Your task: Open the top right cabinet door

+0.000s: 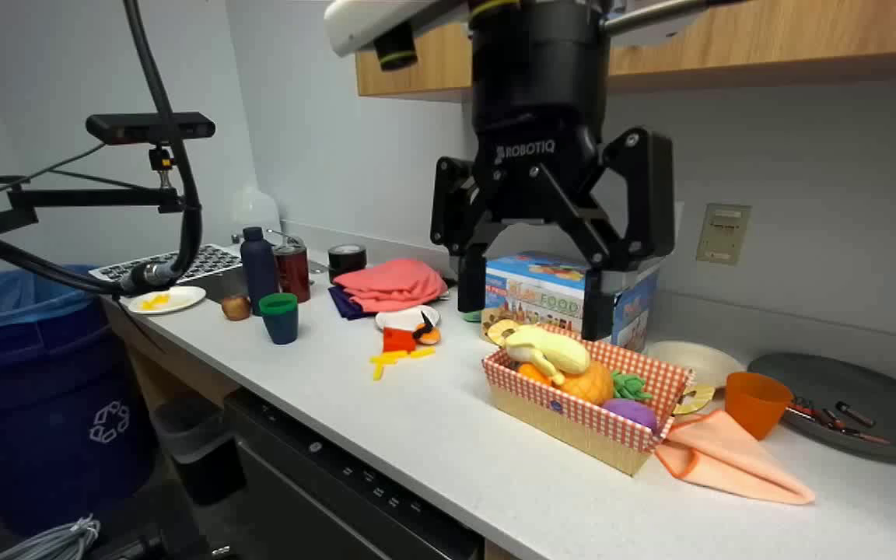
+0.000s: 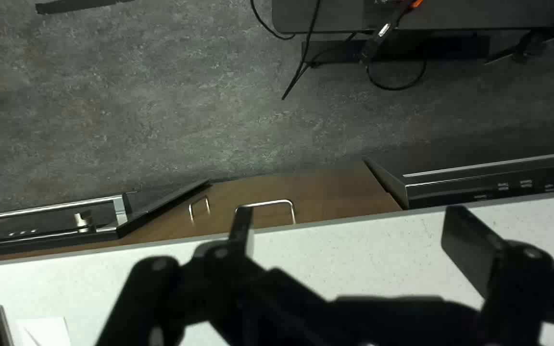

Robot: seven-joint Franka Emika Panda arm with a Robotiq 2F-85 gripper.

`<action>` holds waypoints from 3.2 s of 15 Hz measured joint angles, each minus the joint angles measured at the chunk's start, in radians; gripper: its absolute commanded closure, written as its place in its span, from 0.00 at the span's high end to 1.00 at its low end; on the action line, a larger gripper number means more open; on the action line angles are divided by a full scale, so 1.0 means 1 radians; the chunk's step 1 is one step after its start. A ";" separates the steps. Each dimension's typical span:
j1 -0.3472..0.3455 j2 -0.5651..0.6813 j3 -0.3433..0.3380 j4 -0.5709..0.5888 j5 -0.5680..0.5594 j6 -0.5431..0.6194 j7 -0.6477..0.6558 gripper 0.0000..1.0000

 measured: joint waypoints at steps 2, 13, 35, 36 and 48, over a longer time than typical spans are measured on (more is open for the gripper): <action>0.000 0.000 0.000 0.000 0.000 0.000 0.000 1.00; 0.000 0.000 0.000 0.000 0.000 0.000 0.000 1.00; 0.016 -0.102 0.015 0.063 0.081 0.002 0.007 1.00; 0.022 -0.134 0.024 0.082 0.096 0.003 0.012 1.00; 0.110 -0.085 0.161 0.304 0.264 0.358 0.308 1.00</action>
